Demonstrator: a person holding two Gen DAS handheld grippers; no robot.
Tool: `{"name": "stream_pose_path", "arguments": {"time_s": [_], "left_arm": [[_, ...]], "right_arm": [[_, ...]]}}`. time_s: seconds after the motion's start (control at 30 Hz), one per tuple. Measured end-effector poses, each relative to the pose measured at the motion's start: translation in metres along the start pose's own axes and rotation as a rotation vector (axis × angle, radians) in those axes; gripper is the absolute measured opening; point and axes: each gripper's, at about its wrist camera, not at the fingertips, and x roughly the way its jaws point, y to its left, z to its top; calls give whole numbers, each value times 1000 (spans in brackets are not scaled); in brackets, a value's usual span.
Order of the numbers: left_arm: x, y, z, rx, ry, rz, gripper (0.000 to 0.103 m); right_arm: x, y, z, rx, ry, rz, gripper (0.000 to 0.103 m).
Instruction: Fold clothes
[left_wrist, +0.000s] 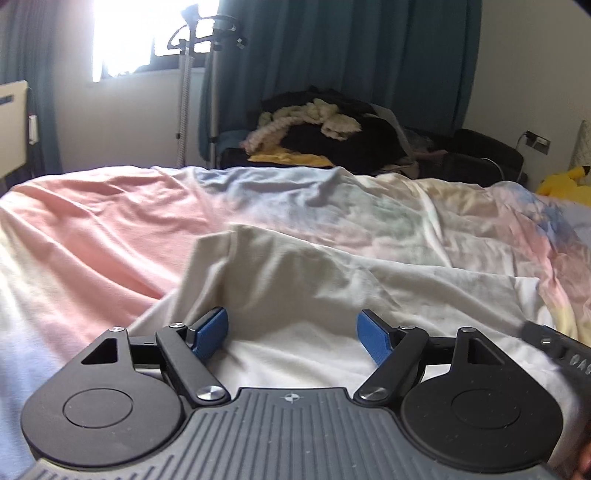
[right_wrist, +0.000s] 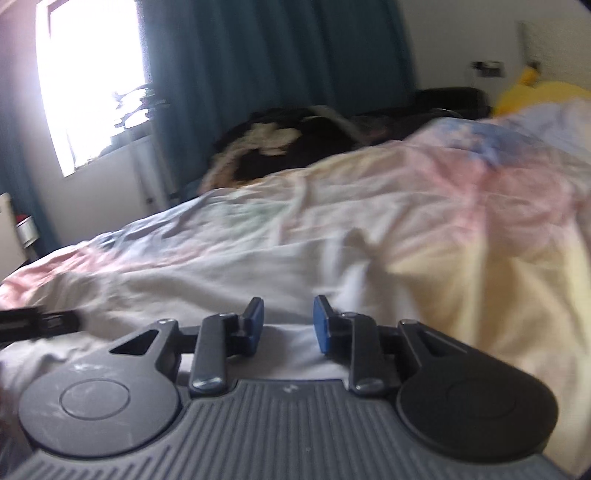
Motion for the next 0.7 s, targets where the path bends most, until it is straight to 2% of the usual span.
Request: {"name": "stream_pose_path", "arguments": {"time_s": [0.07,0.1,0.17,0.27,0.4,0.53,0.6,0.7], "left_arm": [[-7,3,1,-8,-9,0,81],[-10,3,3,-12,-19,-2,81],[-18,4,6,-22,-39,-9,81],[-23,0,12,-39,-56,-57,82],[-19,-19,22,18,-40,-94,82],[0,-43,35,68,-14,-128,82],[20,-50,44,48,11,-146,83],[58,-54,54,-19,77,-152,83]], "right_arm": [[-3,-14,2,51,4,-40,32],[-5,-20,3,70,0,-49,36],[-10,-27,5,100,-8,-58,36],[-15,-23,9,98,-27,-27,36],[-20,3,15,45,-51,73,36],[-16,32,14,-46,-50,169,37],[-9,41,11,-95,-29,161,39],[5,42,6,-101,2,138,40]]}}
